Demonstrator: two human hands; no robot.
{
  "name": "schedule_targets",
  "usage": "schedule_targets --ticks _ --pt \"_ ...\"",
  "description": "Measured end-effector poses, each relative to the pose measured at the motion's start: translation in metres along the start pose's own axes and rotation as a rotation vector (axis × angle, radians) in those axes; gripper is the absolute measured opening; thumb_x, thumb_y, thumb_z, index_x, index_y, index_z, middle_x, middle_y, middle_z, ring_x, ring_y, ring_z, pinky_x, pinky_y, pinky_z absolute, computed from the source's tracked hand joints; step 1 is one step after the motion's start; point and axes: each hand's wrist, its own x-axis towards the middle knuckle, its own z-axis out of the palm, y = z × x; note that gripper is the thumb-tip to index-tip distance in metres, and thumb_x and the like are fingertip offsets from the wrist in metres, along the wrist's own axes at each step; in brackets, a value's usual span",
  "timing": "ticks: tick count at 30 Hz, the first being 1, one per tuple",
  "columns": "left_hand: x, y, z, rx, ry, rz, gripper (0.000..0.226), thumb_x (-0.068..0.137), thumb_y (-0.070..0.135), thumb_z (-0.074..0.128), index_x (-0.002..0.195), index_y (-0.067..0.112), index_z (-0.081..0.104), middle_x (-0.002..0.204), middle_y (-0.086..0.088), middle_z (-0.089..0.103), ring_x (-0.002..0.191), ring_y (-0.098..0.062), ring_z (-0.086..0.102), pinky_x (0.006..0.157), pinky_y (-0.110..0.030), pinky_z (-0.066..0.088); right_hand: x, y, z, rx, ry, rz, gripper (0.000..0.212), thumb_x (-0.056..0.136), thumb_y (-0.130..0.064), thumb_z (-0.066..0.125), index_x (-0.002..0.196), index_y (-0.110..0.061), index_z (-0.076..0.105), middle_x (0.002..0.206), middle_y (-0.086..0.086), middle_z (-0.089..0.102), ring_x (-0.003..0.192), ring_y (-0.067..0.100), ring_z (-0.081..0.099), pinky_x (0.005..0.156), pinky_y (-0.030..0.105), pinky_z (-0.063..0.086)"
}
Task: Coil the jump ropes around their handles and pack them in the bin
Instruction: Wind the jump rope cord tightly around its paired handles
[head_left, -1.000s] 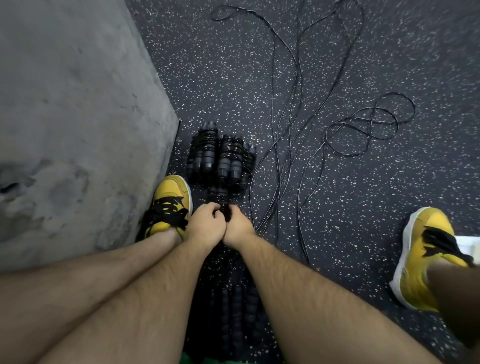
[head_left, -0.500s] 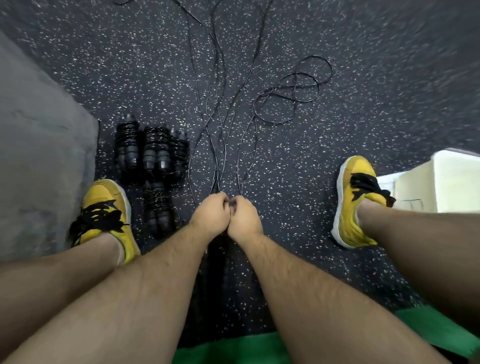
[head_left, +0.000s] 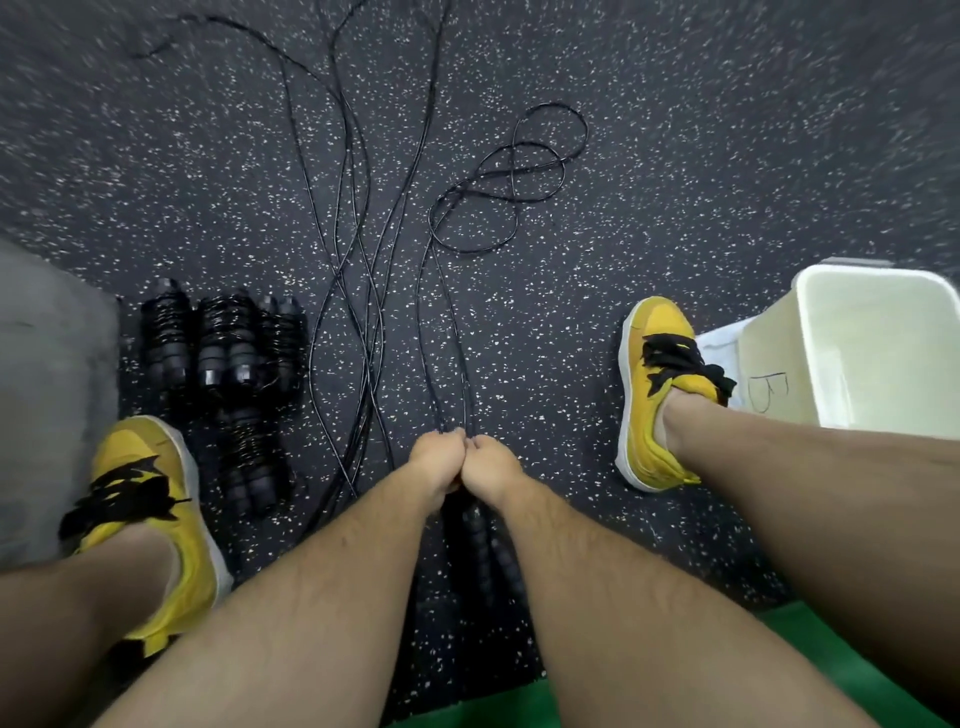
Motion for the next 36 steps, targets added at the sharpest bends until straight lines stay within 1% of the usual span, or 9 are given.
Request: schedule_targets --ticks 4,10,15,19,22,25,29,32,36 --pt "-0.022 0.025 -0.009 0.111 0.076 0.161 0.027 0.104 0.029 0.044 0.109 0.009 0.061 0.111 -0.010 0.065 0.102 -0.028 0.062 0.093 -0.037 0.051 -0.014 -0.020 -0.005 0.046 0.049 -0.052 0.047 0.103 -0.045 0.033 0.101 -0.014 0.068 0.102 0.009 0.072 0.094 0.028 0.066 0.081 0.032 0.050" --pt "-0.081 0.084 -0.038 0.297 0.126 0.393 0.034 0.107 0.010 0.028 0.129 -0.003 0.051 0.135 -0.022 0.056 0.122 -0.035 0.054 0.093 -0.033 0.040 -0.062 -0.091 -0.047 0.063 0.193 -0.277 0.039 0.095 -0.044 0.040 0.083 -0.016 0.064 0.090 0.005 0.070 0.087 0.028 0.064 0.077 0.034 0.050" --pt "-0.162 0.134 -0.062 0.337 0.010 0.621 0.039 0.110 0.022 0.030 0.092 0.007 0.062 0.087 -0.006 0.060 0.062 -0.012 0.050 0.048 -0.011 0.043 -0.130 -0.162 -0.100 -0.051 0.179 -0.480 0.042 0.097 -0.031 0.036 0.066 -0.013 0.059 0.063 0.008 0.064 0.062 0.028 0.062 0.073 0.043 0.057" --pt "-0.238 0.176 -0.081 0.203 -0.086 0.743 0.036 0.105 0.027 0.039 0.083 0.010 0.062 0.068 -0.008 0.062 0.045 -0.016 0.050 0.053 -0.028 0.046 -0.198 -0.221 -0.142 -0.206 0.229 -0.568 0.033 0.101 -0.025 0.043 0.076 -0.009 0.059 0.073 0.014 0.064 0.062 0.027 0.058 0.055 0.033 0.047" --pt "-0.294 0.204 -0.099 0.139 -0.211 0.812 0.032 0.107 0.023 0.038 0.088 0.010 0.059 0.059 -0.003 0.058 0.048 -0.017 0.049 0.058 -0.032 0.047 -0.242 -0.253 -0.171 0.130 0.174 -0.591 0.029 0.098 -0.030 0.055 0.079 -0.009 0.062 0.058 0.006 0.056 0.044 0.019 0.052 0.041 0.022 0.042" --pt "-0.332 0.221 -0.116 0.167 -0.290 0.871 0.034 0.109 0.028 0.034 0.091 0.011 0.057 0.058 0.000 0.049 0.048 -0.017 0.043 0.058 -0.034 0.048 -0.281 -0.265 -0.187 0.418 0.006 -0.700 0.017 0.098 -0.022 0.061 0.091 -0.007 0.061 0.070 0.007 0.058 0.050 0.014 0.053 0.053 0.022 0.048" --pt "-0.347 0.227 -0.141 0.271 -0.196 0.962 0.035 0.108 0.033 0.032 0.098 0.010 0.057 0.054 0.008 0.036 0.045 -0.012 0.031 0.049 -0.028 0.040 -0.289 -0.274 -0.203 -0.059 0.406 -0.896 0.027 0.091 -0.019 0.061 0.118 -0.016 0.058 0.112 0.004 0.062 0.078 0.014 0.060 0.068 0.028 0.053" --pt "-0.344 0.229 -0.156 0.254 -0.169 1.001 0.029 0.107 0.026 0.036 0.092 0.011 0.056 0.052 0.011 0.036 0.046 -0.011 0.030 0.048 -0.026 0.035 -0.294 -0.279 -0.203 -0.498 0.357 -1.071 0.040 0.090 -0.017 0.058 0.128 -0.028 0.058 0.130 -0.004 0.048 0.113 0.012 0.047 0.099 0.026 0.039" --pt "-0.342 0.236 -0.166 0.289 -0.202 0.941 0.025 0.099 0.023 0.043 0.081 0.013 0.057 0.060 0.002 0.035 0.048 -0.015 0.027 0.049 -0.027 0.036 -0.297 -0.278 -0.186 -0.604 0.196 -1.011 0.016 0.101 -0.025 0.051 0.096 -0.016 0.064 0.089 0.002 0.070 0.076 0.016 0.058 0.060 0.020 0.044"
